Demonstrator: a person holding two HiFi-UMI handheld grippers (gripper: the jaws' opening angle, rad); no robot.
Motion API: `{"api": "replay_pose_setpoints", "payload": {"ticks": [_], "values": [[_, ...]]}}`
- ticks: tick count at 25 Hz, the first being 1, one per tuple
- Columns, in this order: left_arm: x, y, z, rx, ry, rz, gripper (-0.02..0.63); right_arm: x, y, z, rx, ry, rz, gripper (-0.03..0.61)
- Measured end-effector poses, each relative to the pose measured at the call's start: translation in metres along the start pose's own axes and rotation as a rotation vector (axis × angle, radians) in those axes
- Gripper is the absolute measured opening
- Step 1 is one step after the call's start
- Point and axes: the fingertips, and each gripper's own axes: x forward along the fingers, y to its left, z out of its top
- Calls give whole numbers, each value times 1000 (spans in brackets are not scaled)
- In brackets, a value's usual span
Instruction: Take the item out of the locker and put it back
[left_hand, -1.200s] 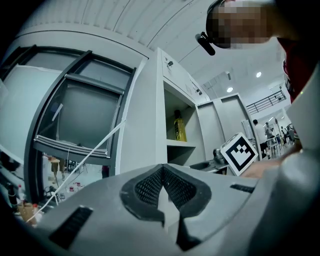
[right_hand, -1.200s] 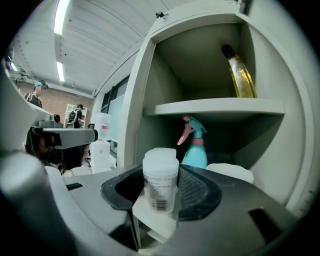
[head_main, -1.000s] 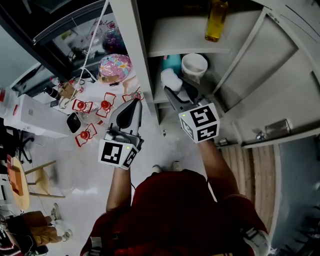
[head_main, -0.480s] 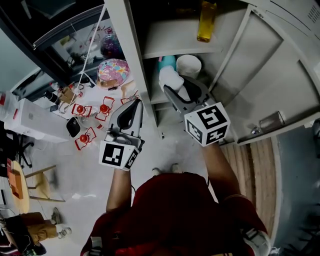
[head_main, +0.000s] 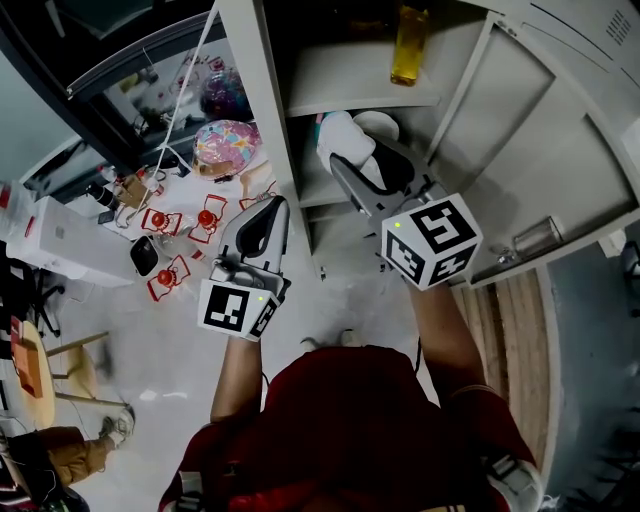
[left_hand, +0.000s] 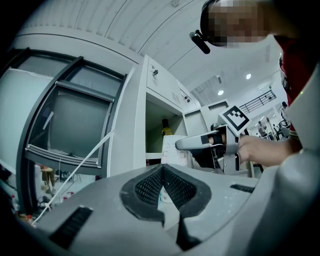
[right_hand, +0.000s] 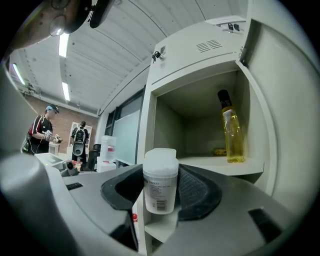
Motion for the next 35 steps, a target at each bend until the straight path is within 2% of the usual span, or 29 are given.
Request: {"api": "replay_pose_setpoints", "payload": {"ticks": [7,19,35], "values": [[-3,-2,12,17,-18,-9,6,0,3,25,13,-33,19,195],[-4,-1,20,29,-28,-18,6,21,-8,61,-23,-68,12,195],[-1,10,26,54,-20,-2,6,78,-25,62,-32,26,41,195]]}}
